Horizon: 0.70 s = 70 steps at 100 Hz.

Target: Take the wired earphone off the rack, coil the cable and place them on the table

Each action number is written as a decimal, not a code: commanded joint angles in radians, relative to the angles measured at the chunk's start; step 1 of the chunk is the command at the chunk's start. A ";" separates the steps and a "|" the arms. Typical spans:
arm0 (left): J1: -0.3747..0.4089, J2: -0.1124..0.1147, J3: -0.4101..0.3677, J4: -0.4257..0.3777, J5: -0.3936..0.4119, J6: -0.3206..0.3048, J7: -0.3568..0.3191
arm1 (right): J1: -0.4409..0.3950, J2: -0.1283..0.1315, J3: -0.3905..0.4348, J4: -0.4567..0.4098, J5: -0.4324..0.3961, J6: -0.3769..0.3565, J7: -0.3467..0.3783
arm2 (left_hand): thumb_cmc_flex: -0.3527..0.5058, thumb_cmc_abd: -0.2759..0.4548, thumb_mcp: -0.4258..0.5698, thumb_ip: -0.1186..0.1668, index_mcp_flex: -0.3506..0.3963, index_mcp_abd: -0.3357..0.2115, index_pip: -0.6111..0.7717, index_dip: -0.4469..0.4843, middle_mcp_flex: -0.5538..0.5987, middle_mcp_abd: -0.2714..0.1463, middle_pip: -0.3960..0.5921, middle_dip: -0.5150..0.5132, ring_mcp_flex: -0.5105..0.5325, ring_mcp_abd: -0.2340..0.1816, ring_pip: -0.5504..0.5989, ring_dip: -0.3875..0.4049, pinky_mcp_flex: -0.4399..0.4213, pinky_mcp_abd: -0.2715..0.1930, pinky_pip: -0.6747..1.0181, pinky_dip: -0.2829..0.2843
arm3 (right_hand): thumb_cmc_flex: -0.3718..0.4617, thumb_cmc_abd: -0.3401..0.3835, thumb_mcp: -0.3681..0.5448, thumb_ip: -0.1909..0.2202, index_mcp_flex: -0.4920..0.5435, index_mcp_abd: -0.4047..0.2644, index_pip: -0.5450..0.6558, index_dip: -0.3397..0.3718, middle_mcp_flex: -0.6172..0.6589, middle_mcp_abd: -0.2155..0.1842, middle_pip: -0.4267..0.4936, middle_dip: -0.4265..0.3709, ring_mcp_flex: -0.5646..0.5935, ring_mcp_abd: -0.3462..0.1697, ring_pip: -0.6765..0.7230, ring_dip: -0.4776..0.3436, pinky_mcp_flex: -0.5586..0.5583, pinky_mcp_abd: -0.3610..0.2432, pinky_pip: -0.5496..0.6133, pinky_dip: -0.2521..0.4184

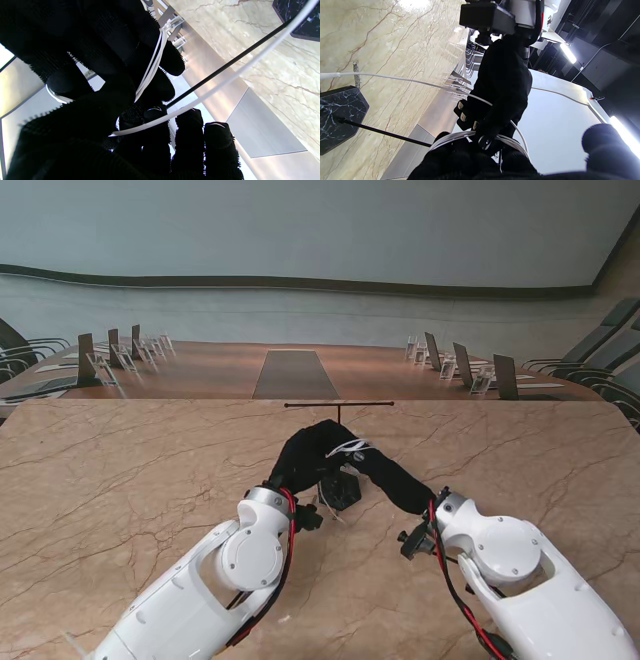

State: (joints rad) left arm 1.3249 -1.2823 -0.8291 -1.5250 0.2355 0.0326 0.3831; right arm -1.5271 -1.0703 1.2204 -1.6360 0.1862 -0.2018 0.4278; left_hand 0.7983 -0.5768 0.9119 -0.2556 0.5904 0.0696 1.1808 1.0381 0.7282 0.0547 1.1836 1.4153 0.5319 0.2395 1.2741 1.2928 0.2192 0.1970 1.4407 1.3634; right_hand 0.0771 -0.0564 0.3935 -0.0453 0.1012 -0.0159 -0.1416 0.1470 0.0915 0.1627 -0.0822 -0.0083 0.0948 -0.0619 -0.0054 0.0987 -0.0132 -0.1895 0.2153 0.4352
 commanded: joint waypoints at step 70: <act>0.021 -0.009 0.015 -0.009 0.028 0.005 -0.009 | -0.032 -0.003 0.026 -0.084 -0.031 -0.014 0.002 | 0.052 0.025 0.080 0.044 0.068 -0.079 -0.003 -0.021 0.007 -0.027 0.018 0.029 0.035 -0.019 0.024 0.029 0.013 -0.018 0.034 0.047 | 0.017 -0.035 0.004 -0.026 0.047 0.098 0.117 0.119 0.031 -0.132 0.029 -0.004 -0.018 -0.067 -0.025 -0.043 0.005 -0.038 -0.049 0.000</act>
State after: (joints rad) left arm 1.3279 -1.2785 -0.8253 -1.5384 0.2716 0.0432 0.3697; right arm -1.5621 -1.0502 1.2672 -1.6993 0.1501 -0.2040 0.4420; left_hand 0.7983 -0.5718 0.9102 -0.2551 0.5699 -0.0367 1.2124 1.0247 0.7464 0.0424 1.1849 1.4153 0.5480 0.2392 1.2747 1.2928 0.2255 0.1970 1.4411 1.3635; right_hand 0.0779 -0.0737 0.3940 -0.0453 0.0892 0.0866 -0.0409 0.2601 0.0900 0.2434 -0.1002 -0.0085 0.0950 0.0089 -0.0080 0.0799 -0.0126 -0.1356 0.2030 0.4453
